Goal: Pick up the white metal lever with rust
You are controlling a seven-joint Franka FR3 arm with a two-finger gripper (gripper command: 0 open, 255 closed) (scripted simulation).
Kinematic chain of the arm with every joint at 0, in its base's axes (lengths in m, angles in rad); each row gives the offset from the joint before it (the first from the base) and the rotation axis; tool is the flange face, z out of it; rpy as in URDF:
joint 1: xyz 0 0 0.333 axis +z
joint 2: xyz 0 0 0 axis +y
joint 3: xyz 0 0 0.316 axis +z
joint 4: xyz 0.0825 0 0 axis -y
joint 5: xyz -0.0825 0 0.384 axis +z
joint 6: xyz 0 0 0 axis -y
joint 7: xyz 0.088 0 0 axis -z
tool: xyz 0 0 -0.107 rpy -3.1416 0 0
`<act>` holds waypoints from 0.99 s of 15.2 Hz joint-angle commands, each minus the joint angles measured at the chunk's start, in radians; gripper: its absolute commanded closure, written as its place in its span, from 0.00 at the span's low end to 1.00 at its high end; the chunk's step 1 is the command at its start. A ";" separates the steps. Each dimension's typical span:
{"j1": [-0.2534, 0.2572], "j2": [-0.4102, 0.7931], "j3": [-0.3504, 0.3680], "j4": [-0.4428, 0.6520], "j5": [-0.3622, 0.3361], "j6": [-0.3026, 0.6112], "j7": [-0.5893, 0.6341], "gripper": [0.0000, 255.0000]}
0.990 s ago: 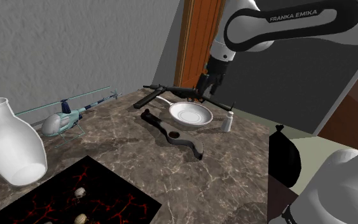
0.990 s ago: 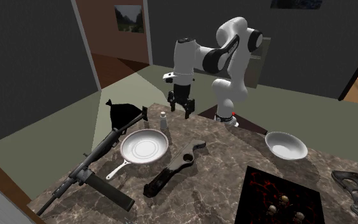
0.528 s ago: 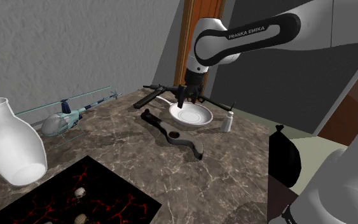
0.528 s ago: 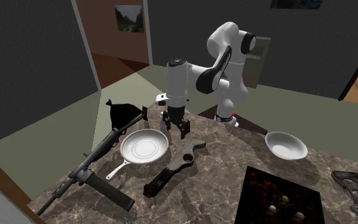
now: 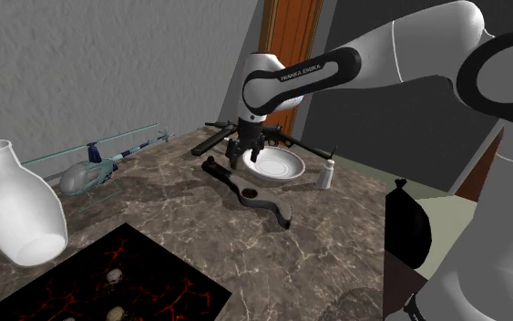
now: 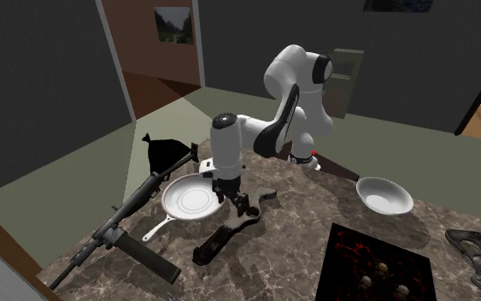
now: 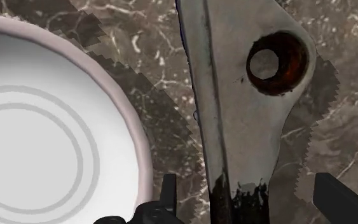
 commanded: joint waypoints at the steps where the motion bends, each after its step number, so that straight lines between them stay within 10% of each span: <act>1: 0.013 0.086 0.005 0.064 -0.009 0.005 0.018 0.00; 11: 0.020 0.160 0.003 0.048 -0.018 0.090 0.024 0.00; 12: 0.020 0.160 0.003 0.047 -0.018 0.090 0.024 1.00; 15: 0.020 0.160 0.003 0.047 -0.018 0.091 0.024 1.00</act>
